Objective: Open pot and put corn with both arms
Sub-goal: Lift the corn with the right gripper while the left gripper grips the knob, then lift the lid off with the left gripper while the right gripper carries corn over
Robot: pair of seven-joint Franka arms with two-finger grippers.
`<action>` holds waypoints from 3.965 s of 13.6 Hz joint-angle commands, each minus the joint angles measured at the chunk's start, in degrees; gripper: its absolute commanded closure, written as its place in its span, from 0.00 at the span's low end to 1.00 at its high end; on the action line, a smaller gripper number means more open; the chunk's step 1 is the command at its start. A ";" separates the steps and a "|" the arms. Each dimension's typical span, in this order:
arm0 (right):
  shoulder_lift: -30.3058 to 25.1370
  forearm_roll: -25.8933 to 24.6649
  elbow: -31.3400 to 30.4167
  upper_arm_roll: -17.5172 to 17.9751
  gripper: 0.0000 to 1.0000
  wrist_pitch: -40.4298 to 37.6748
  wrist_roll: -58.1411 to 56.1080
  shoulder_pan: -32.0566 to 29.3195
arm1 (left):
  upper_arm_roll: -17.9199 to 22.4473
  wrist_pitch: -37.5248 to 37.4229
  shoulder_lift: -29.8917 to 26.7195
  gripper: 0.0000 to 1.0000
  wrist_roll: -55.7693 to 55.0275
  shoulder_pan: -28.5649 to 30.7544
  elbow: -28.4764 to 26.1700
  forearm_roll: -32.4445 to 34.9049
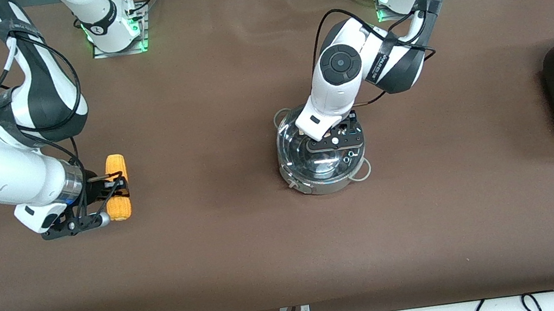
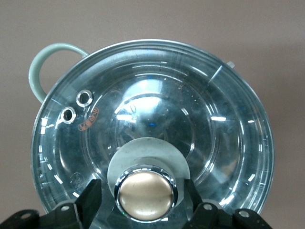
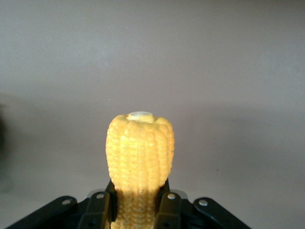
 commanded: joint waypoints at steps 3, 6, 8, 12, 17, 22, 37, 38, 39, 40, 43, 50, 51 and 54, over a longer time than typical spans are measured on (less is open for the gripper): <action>1.30 -0.25 2.69 0.54 1.00 -1.32 1.69 1.03 | 0.26 -0.09 -0.02 0.23 -0.74 -0.42 0.88 -0.82; 1.31 -0.34 2.78 0.45 1.00 -1.23 2.84 1.39 | 0.34 -0.09 -0.02 0.46 -0.56 -0.42 0.88 -0.82; 1.31 -0.34 2.78 0.54 1.00 -1.14 2.92 1.39 | 0.34 -0.09 -0.02 0.47 -0.56 -0.51 0.88 -0.82; 1.31 -0.43 2.86 0.45 1.00 -0.88 3.36 2.96 | 0.43 -0.09 -0.02 0.51 -0.65 -0.42 0.88 -0.82; 1.66 -0.25 4.18 0.45 1.00 -1.32 5.54 4.37 | 0.52 -0.09 -0.20 1.00 -0.21 -0.42 0.79 -0.65; 1.66 0.36 5.32 0.62 1.00 -2.20 12.41 7.62 | 1.49 -4.12 -2.65 1.00 -0.12 -0.33 0.88 -0.74; 7.09 2.12 14.01 0.45 1.00 0.87 35.33 23.08 | 1.57 -11.87 -14.17 1.00 26.12 16.61 -7.55 -2.84; 8.15 1.77 15.59 0.36 1.00 2.01 37.70 24.75 | 1.57 -11.69 -14.70 1.00 28.94 18.46 -9.13 -2.84; 9.55 1.16 17.00 0.19 1.00 2.98 39.56 26.59 | 1.66 -10.91 -15.14 1.00 31.58 20.65 -10.54 -2.76; 10.61 0.11 18.32 0.10 1.00 3.69 40.97 28.35 | 1.75 -9.94 -15.49 1.00 34.65 22.59 -12.20 -2.76; 15.18 -1.66 22.71 0.10 1.00 9.12 47.37 33.36 | 4.28 -4.69 -14.18 1.00 43.00 26.21 -16.16 -2.15; 22.31 -3.77 26.77 -4.91 1.00 20.04 46.54 40.59 | 12.12 11.77 -7.33 1.00 53.93 26.21 -24.26 -2.49; 22.83 -4.03 26.77 -5.43 1.00 20.04 43.30 40.67 | 12.21 12.73 -6.80 1.00 53.93 26.21 -24.61 -2.67; 24.59 -4.90 27.73 -5.70 1.00 21.52 41.07 41.98 | 12.38 14.85 -5.48 1.00 53.75 26.21 -26.28 -2.67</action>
